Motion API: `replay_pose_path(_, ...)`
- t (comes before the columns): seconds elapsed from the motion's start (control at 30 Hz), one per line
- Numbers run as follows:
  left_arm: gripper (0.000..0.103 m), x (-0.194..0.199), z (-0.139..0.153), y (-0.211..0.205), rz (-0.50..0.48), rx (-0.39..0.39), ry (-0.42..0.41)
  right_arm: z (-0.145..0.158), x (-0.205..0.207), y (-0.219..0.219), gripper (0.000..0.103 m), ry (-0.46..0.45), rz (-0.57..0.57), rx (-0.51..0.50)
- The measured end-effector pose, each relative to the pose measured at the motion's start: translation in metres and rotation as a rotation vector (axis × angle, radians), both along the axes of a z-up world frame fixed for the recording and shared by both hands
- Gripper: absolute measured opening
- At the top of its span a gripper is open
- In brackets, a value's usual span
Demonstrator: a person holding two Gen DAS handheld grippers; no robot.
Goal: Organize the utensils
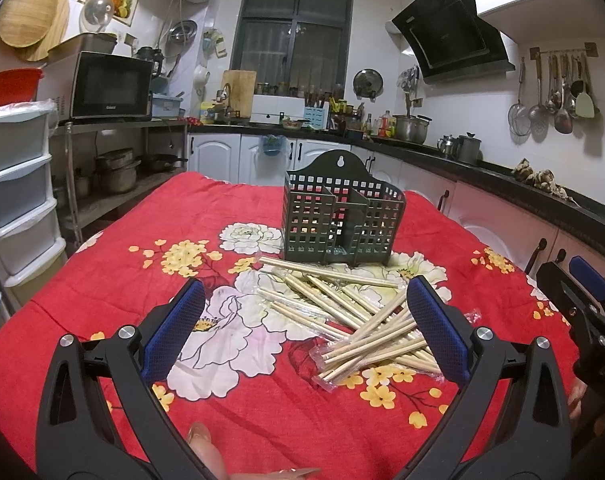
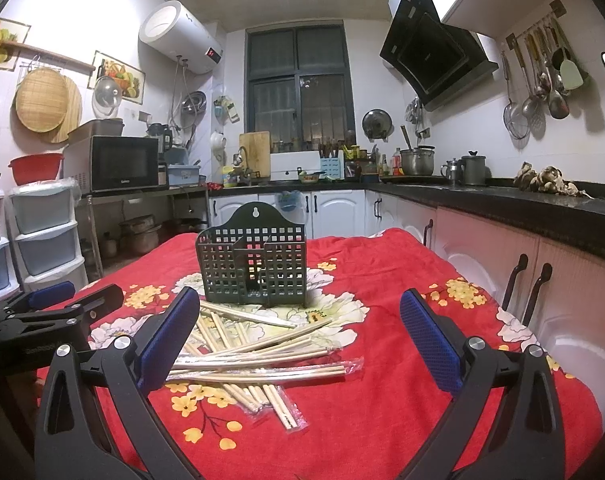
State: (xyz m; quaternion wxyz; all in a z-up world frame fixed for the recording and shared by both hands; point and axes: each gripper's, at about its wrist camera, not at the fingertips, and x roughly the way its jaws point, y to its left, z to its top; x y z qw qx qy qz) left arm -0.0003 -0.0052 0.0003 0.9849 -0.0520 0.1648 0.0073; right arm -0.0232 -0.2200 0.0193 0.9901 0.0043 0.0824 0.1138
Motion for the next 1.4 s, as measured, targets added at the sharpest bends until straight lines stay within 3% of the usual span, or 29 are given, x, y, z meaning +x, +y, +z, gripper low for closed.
replay_pose_path(0.4, 0.093, 0.014, -0.006, 0.026, -0.002, -0.076, 0.076, -0.002, 0.012, 0.008, 0.097, 0.076, 0.066, -0.019)
replay_pose_path(0.87, 0.093, 0.062, 0.010, 0.046, -0.032, -0.053, 0.186, -0.002, 0.046, 0.010, 0.097, 0.206, 0.080, -0.080)
replay_pose_path(1.13, 0.093, 0.099, 0.011, 0.058, -0.081, -0.087, 0.237, -0.001, 0.071, 0.001, 0.096, 0.267, 0.081, -0.076)
replay_pose_path(1.4, 0.093, 0.140, -0.005, 0.064, -0.144, -0.132, 0.297, -0.019, 0.098, -0.015, 0.082, 0.418, 0.050, -0.052)
